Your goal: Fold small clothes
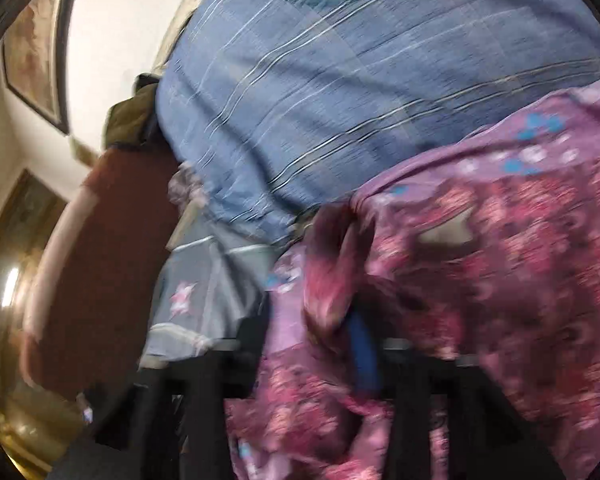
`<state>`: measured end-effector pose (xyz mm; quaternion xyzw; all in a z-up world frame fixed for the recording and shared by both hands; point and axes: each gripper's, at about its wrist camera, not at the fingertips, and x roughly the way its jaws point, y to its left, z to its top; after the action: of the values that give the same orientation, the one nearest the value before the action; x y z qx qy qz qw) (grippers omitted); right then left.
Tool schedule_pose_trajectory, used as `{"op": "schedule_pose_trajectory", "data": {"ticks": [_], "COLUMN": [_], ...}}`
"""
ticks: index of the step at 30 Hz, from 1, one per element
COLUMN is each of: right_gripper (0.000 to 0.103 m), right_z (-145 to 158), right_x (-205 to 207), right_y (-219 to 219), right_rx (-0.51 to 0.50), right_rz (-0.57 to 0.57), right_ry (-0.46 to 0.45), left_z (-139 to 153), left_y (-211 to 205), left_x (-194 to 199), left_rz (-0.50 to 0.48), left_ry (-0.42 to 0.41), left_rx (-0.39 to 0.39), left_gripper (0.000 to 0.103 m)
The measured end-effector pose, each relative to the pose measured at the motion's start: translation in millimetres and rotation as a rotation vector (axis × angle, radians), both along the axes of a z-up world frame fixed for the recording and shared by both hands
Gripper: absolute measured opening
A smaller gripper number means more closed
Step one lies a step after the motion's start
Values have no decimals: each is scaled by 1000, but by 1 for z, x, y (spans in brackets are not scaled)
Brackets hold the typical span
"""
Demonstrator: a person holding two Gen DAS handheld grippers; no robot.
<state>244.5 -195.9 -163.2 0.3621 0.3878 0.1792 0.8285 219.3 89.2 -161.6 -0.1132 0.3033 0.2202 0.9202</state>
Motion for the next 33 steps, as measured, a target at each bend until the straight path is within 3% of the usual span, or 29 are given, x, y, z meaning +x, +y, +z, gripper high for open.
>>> {"op": "schedule_pose_trajectory", "data": {"ticks": [4, 10, 15, 20, 23, 26, 28, 31, 33], "right_gripper": [63, 48, 48, 52, 58, 59, 59, 59, 59], "right_z": [18, 17, 9, 7, 3, 0, -2, -8, -11], "right_x": [-17, -29, -43, -81, -100, -108, -102, -80, -67], "right_y": [-7, -7, 71, 169, 219, 253, 267, 289, 302], "right_rx": [-89, -297, -492, -865, -981, -993, -963, -863, -772], "right_rz": [-48, -27, 222, 504, 654, 737, 760, 755, 740], "right_ry": [-109, -70, -103, -286, -379, -419, -418, -361, -314], "left_z": [-1, 3, -8, -19, -16, -8, -2, 4, 3], "left_y": [21, 78, 127, 157, 164, 187, 206, 228, 237], "left_x": [1, -18, -33, -33, -34, -42, -61, -88, -95], "left_rz": [58, 262, 391, 441, 445, 489, 593, 722, 754], "left_ry": [16, -4, 22, 56, 57, 41, 2, -81, -104], "left_rx": [-32, -74, -89, -146, -140, -98, -58, -45, -46], "left_gripper": [103, 103, 103, 103, 103, 103, 103, 103, 103]}}
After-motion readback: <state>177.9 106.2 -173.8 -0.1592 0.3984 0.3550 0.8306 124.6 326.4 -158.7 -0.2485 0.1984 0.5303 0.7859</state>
